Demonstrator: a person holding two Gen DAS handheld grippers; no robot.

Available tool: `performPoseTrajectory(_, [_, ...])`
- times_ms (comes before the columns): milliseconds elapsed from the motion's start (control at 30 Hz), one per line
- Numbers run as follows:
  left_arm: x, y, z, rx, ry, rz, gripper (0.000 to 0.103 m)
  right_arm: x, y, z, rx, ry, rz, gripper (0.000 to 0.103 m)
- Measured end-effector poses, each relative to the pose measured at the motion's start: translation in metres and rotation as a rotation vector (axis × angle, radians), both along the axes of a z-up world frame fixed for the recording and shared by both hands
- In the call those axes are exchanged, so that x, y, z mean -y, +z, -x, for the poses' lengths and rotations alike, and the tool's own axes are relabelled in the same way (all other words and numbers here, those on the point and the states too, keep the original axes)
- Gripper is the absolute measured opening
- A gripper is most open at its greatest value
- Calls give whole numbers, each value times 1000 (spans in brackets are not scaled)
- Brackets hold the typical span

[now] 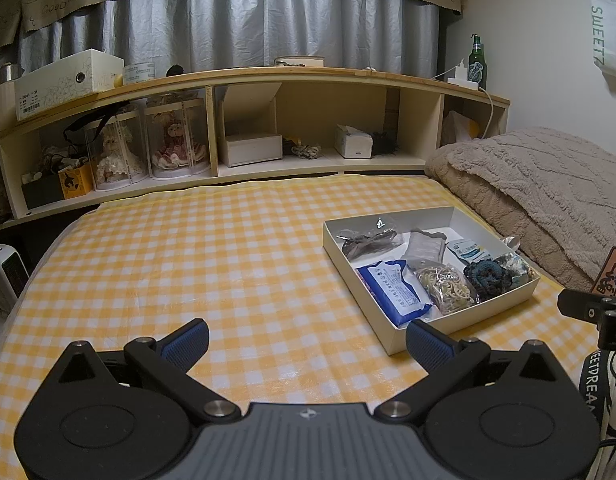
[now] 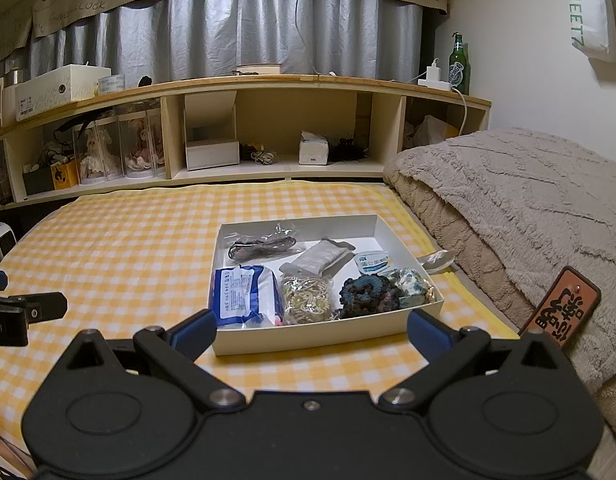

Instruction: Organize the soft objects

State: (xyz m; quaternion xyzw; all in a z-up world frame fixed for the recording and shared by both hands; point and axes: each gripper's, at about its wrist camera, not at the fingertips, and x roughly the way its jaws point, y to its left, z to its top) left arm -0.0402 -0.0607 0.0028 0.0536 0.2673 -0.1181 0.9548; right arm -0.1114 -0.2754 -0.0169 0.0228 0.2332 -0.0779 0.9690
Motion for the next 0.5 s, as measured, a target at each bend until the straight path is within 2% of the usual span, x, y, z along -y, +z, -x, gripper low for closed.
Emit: performPoseTrajectory(500, [0,1,0,2,3,1,103,0,0,0,0,0,-2,103])
